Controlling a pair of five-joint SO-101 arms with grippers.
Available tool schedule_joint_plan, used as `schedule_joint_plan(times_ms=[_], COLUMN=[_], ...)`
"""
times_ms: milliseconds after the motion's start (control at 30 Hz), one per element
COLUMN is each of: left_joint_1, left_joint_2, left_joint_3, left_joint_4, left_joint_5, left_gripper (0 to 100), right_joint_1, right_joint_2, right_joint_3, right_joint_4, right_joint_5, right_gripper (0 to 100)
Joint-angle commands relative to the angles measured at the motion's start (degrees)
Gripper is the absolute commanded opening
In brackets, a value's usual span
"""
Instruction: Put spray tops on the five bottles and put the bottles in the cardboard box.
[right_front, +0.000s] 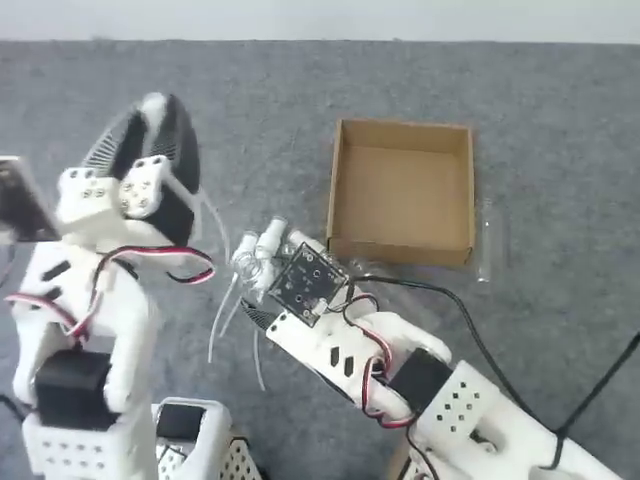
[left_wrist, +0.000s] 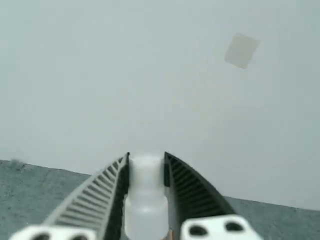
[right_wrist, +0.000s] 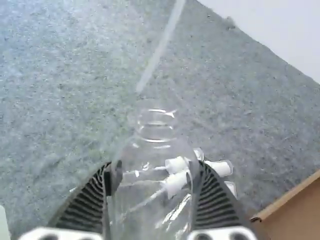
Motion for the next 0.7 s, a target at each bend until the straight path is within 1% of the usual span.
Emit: schedule_joint_plan(times_ms=[0, 100, 300, 500, 667], left_joint_1=[-0.7, 0.4, 5.5, 5.4, 5.9], left_joint_2=[1.1, 1.1, 1.1, 1.0, 0.6], left_joint_3=[-2.4, -0.9, 0.9, 4.5, 6.1], left_joint_4=[-1.8, -2.3, -2.2, -3.3, -1.0], left_joint_5=[-0.4, -0.4, -0.4, -0.4, -0.4], left_gripper=[1, 1, 1, 1, 1], right_joint_1=[-0.5, -0.5, -0.5, -0.5, -0.3], right_joint_2=[-2.3, -2.3, -2.3, -2.3, -2.4], right_joint_3=[-0.4, -0.4, -0.4, -0.4, -0.4], right_joint_4=[-0.9, -0.9, -0.9, -0.8, 0.5], right_joint_5=[-0.6, -0.6, -0.6, -0.6, -0.3], right_gripper=[0.6, 0.6, 0.6, 0.6, 0.6])
